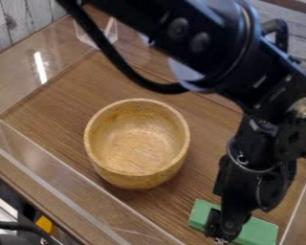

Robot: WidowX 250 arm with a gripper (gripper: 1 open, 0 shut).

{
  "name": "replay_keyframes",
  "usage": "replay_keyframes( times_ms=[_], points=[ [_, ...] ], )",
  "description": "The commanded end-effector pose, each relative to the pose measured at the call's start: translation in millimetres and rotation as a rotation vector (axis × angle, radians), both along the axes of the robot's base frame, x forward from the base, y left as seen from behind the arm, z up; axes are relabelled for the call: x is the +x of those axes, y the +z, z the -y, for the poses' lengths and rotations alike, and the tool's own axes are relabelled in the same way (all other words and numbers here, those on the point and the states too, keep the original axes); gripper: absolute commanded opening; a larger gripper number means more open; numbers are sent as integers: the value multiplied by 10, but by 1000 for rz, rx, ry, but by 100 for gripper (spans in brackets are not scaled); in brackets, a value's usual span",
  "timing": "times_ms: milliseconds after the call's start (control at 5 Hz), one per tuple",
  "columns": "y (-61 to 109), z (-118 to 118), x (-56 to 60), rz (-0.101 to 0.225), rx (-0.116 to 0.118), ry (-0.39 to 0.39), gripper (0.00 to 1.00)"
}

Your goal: Put the green block in the brown bowl

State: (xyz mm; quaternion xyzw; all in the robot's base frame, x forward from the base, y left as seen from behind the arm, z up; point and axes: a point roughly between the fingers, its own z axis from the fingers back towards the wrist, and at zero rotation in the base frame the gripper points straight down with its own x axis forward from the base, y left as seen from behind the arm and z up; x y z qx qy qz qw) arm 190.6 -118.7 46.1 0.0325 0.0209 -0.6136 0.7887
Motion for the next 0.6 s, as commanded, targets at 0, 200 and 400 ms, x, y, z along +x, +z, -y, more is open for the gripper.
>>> replay_keyframes(
  times_ms=[0,200,400],
  points=[
    [19,-5,52,28,-23,2,100],
    [14,-17,63,28,-30,5,100],
    [10,-27,70,29,-35,7,100]
  ],
)
